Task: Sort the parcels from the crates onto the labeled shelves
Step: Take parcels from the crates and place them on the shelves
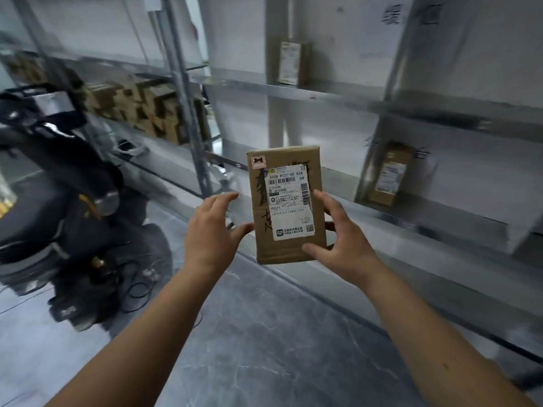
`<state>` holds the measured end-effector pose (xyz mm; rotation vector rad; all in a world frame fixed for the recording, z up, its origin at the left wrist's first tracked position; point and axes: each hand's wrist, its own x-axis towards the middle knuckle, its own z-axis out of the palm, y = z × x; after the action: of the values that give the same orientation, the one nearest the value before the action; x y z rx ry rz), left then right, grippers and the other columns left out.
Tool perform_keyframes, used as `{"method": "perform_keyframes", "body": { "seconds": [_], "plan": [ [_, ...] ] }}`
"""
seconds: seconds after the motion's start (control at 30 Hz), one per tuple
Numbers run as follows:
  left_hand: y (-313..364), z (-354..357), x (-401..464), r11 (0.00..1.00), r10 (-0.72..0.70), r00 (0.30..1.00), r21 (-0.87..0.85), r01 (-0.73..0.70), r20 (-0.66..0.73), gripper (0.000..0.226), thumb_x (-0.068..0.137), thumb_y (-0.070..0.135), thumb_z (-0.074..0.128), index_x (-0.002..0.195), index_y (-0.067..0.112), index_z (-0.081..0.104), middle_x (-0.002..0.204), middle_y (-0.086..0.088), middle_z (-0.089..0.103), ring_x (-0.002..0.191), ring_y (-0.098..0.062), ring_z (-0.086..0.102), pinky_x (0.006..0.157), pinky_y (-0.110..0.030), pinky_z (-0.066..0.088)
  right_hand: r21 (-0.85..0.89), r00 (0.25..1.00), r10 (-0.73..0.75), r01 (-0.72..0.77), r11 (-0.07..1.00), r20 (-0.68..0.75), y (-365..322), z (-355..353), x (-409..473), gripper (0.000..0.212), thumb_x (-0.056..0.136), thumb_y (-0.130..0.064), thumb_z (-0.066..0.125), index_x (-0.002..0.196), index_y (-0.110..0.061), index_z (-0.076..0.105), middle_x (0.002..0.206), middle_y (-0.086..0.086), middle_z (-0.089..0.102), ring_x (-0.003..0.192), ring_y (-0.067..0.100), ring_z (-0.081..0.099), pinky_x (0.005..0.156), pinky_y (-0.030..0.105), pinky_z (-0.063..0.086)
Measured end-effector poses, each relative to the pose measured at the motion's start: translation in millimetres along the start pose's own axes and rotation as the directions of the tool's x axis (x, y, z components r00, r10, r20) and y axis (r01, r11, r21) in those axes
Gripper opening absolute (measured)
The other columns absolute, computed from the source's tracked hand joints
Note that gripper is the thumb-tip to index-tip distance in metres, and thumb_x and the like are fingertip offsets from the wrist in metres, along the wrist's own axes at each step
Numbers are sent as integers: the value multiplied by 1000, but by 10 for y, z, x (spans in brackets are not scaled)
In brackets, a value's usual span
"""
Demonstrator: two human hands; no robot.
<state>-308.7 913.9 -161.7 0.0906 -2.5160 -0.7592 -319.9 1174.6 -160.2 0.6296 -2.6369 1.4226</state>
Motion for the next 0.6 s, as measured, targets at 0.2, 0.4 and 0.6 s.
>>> {"method": "perform_keyframes", "body": {
  "seconds": [0.2, 0.4, 0.6],
  "plan": [
    [-752, -143, 381, 993, -109, 993, 27, 111, -52, 71, 82, 39, 86, 144, 22, 56, 142, 0, 60, 133, -23, 53, 109, -41, 43, 35, 997, -25, 22, 999, 78, -97, 673, 791, 102, 76, -17, 92, 150, -47, 28, 140, -28, 42, 132, 2, 46, 111, 39, 51],
    [-1373, 4, 982, 978, -190, 979, 77, 195, -71, 71, 82, 40, 87, 143, 19, 57, 141, -3, 60, 132, -25, 54, 110, -47, 47, 42, 990, -64, 59, 997, 128, 84, 1133, 1701, 105, 74, -19, 93, 149, -51, 27, 144, -20, 42, 131, 7, 48, 108, 46, 52],
    [-1896, 341, 1859, 963, -240, 967, 107, 248, -83, 70, 84, 38, 85, 145, 20, 55, 143, -3, 59, 134, -26, 52, 112, -48, 45, 57, 979, -106, 97, 994, 174, 445, 1494, 2883, 108, 71, -23, 94, 148, -56, 26, 150, -11, 45, 135, 11, 47, 112, 48, 48]
  ]
}}
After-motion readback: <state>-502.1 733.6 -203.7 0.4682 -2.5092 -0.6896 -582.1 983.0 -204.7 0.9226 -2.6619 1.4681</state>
